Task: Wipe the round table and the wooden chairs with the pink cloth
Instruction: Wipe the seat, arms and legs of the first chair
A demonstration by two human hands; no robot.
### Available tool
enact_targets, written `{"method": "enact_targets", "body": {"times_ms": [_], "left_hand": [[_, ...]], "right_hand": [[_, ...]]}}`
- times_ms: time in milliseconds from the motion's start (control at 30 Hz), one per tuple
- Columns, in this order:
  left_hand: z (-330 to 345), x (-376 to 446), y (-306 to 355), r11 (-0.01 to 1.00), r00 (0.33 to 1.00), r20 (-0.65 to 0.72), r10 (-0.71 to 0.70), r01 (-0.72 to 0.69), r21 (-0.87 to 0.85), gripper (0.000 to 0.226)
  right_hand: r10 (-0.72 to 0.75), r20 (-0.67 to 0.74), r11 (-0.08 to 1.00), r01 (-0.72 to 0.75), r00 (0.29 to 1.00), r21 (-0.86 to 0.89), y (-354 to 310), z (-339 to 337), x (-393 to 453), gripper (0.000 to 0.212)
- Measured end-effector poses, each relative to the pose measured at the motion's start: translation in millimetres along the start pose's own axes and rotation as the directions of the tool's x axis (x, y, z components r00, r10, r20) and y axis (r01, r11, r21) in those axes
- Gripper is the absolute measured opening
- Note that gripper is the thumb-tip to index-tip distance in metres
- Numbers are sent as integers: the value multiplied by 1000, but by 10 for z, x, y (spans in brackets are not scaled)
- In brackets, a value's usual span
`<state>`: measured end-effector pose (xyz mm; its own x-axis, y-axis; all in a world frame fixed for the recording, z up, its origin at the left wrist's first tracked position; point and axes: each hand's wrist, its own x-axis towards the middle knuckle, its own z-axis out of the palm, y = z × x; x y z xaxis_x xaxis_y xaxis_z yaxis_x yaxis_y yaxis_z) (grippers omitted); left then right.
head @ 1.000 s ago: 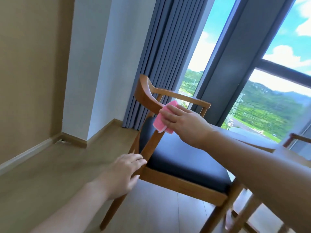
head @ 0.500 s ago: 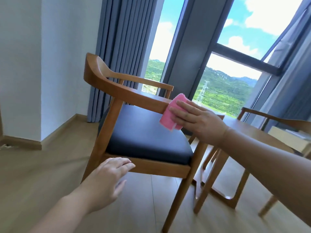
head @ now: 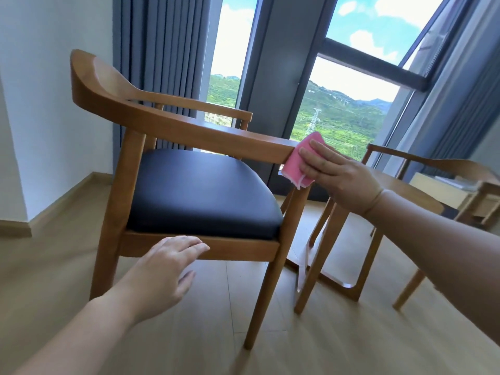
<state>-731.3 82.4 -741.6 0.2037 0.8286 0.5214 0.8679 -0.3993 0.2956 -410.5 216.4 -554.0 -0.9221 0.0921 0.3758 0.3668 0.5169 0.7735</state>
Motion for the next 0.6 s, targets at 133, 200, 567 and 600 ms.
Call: {"method": "enact_targets", "body": {"times_ms": [133, 200, 567, 600], "left_hand": [[65, 107, 123, 1000, 1000, 4, 11, -11, -10, 48], [68, 155, 149, 1000, 1000, 6, 15, -15, -12, 48], [193, 78, 261, 1000, 999, 52, 4, -5, 25, 47], [198, 48, 237, 1000, 998, 70, 2, -4, 29, 47]], "right_hand": [[157, 38, 987, -158, 987, 39, 29, 50, -241, 61], [261, 40, 962, -264, 964, 71, 17, 92, -314, 65], [457, -108, 883, -437, 883, 172, -630, 689, -495, 61], [499, -98, 859, -475, 861, 190, -685, 720, -489, 60]]}}
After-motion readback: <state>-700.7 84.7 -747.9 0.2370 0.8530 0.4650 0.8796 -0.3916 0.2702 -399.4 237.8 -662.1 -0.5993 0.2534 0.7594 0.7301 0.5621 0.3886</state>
